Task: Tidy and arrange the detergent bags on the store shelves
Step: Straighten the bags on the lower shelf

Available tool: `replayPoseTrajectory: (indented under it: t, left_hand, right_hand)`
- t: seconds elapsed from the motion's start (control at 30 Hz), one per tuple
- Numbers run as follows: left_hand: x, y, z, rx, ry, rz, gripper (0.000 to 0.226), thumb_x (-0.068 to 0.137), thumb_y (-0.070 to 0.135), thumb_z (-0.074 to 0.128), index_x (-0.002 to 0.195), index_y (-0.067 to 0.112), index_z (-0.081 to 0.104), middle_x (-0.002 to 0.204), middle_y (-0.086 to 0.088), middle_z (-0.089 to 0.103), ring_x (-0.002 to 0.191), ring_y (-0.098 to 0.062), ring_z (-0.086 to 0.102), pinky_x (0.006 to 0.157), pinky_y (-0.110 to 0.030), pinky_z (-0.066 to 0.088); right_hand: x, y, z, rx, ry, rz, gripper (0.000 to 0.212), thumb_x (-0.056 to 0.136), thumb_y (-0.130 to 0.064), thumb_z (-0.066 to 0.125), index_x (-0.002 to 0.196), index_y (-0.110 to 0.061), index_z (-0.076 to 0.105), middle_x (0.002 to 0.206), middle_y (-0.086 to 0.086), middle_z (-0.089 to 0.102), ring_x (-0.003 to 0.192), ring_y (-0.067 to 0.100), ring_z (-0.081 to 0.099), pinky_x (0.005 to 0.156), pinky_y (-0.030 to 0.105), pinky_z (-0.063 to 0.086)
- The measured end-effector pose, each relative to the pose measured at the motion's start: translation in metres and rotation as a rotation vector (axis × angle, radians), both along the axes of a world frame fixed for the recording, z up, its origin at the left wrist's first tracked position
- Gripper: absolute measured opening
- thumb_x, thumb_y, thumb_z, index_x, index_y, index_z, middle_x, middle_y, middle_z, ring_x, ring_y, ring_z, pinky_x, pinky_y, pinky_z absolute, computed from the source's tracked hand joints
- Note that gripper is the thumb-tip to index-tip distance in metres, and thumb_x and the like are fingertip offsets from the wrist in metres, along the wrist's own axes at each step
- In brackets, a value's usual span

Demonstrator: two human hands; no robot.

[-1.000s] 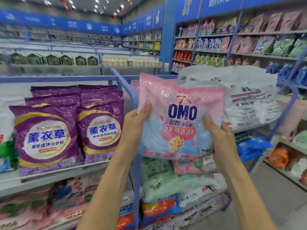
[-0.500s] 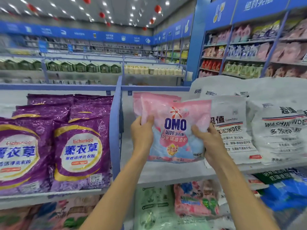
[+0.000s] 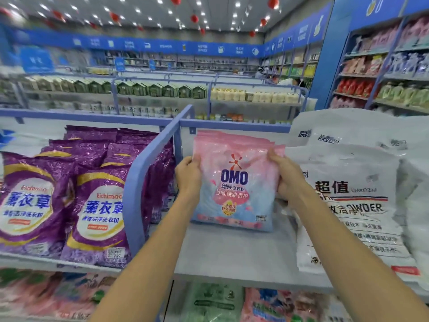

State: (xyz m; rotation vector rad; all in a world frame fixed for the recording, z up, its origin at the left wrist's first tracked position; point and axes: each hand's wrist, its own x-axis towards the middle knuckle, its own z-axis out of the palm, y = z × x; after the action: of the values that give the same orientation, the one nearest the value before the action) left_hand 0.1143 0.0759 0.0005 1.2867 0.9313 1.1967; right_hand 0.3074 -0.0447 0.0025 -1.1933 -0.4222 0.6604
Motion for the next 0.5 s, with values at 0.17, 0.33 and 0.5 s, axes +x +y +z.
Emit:
replayPoseTrajectory:
  t: [0.17, 0.33, 0.5]
  left_hand:
    - [0.014, 0.014, -0.007, -0.071, 0.008, 0.026, 0.032, 0.103, 0.028, 0.058, 0.075, 0.014, 0.055, 0.068, 0.004, 0.045, 0.061, -0.009, 0.039, 0.051, -0.017, 0.034]
    - [0.011, 0.019, -0.020, -0.056, 0.003, -0.012, 0.034, 0.101, 0.032, 0.061, 0.077, 0.008, 0.056, 0.076, -0.005, 0.051, 0.070, -0.015, 0.045, 0.063, -0.027, 0.038]
    - [-0.007, 0.004, -0.025, -0.092, 0.101, -0.206, 0.057, 0.076, 0.039, 0.083, 0.121, 0.014, 0.059, 0.113, -0.005, 0.070, 0.103, -0.026, 0.070, 0.096, -0.049, 0.056]
  right_hand:
    - [0.000, 0.016, 0.009, -0.042, -0.061, -0.022, 0.038, 0.091, -0.036, 0.074, 0.120, -0.012, 0.069, 0.108, 0.012, 0.078, 0.096, 0.030, 0.076, 0.087, 0.048, 0.061]
    - [-0.012, -0.017, -0.007, -0.110, -0.246, 0.018, 0.047, 0.086, -0.039, 0.079, 0.124, -0.016, 0.064, 0.110, 0.005, 0.078, 0.094, 0.023, 0.077, 0.075, 0.038, 0.064]
    - [-0.062, -0.058, -0.057, -0.483, -0.566, 0.043, 0.142, 0.048, -0.046, 0.100, 0.157, -0.017, 0.015, 0.142, -0.009, 0.047, 0.129, 0.014, 0.052, 0.110, 0.041, 0.045]
